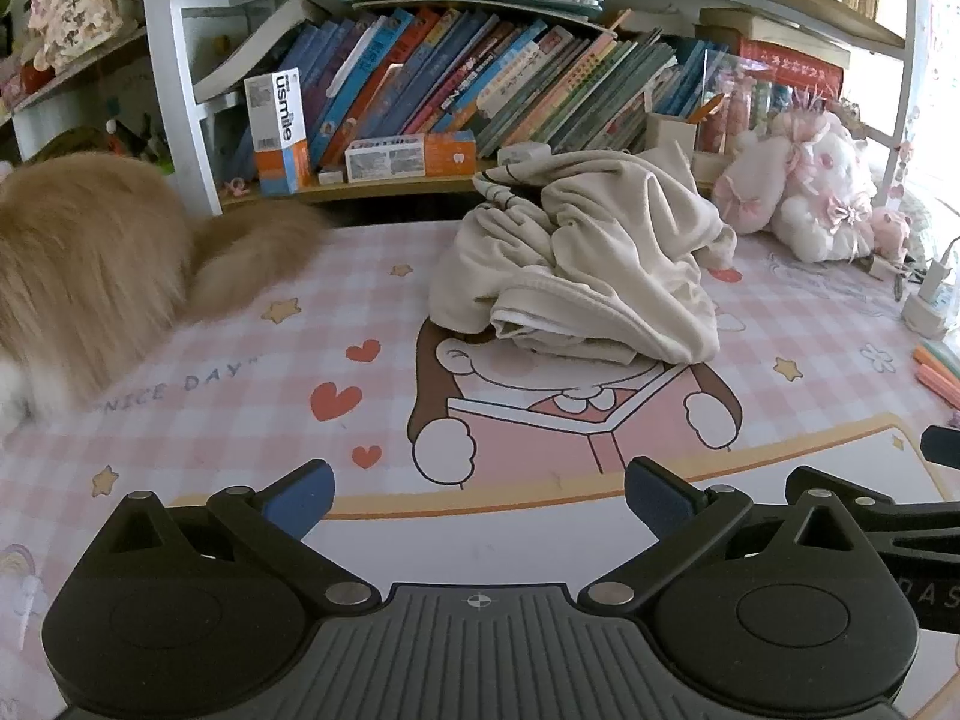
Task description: Fold clothes
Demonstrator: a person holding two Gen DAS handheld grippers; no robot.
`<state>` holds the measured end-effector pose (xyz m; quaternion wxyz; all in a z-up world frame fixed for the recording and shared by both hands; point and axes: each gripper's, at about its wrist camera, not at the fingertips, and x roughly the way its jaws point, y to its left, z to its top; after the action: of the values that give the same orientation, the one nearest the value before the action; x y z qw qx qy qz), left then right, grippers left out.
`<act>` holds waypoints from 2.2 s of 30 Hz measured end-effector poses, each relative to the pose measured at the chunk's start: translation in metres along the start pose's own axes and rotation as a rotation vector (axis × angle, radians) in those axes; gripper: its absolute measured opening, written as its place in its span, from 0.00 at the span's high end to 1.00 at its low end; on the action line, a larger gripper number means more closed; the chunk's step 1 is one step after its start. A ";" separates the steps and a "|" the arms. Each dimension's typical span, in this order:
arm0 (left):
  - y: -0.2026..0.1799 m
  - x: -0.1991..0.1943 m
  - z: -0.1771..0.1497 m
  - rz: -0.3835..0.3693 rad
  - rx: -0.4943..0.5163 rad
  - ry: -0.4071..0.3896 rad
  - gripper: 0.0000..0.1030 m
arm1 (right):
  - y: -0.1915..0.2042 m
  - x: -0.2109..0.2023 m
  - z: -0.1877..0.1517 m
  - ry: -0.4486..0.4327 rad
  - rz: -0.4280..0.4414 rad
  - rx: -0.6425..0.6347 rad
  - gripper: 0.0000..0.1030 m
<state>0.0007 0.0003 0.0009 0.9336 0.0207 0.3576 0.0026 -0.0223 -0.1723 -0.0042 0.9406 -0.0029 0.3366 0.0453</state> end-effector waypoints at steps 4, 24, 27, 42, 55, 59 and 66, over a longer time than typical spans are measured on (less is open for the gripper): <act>0.002 0.001 0.002 0.007 0.005 -0.005 0.00 | 0.001 0.001 0.000 0.001 0.000 0.001 0.00; -0.001 0.005 -0.004 0.000 0.008 0.010 0.00 | 0.002 0.002 0.000 0.009 -0.003 0.001 0.00; -0.001 0.005 -0.004 0.000 0.009 0.010 0.00 | 0.002 0.002 0.000 0.010 -0.002 0.001 0.00; -0.001 0.004 -0.003 0.003 0.012 0.015 0.00 | 0.003 0.003 -0.001 0.015 -0.007 0.001 0.00; 0.000 0.002 -0.003 0.012 0.017 0.016 0.00 | 0.004 0.002 -0.002 0.019 -0.003 0.000 0.00; 0.000 0.002 -0.003 0.015 0.019 0.018 0.00 | 0.004 0.002 -0.003 0.023 -0.002 0.000 0.00; 0.000 0.002 -0.004 0.017 0.018 0.020 0.00 | 0.004 0.002 -0.002 0.027 0.000 -0.001 0.00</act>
<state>-0.0003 0.0006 -0.0031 0.9298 0.0323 0.3667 0.0076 -0.0223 -0.1682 -0.0074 0.9359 -0.0038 0.3492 0.0454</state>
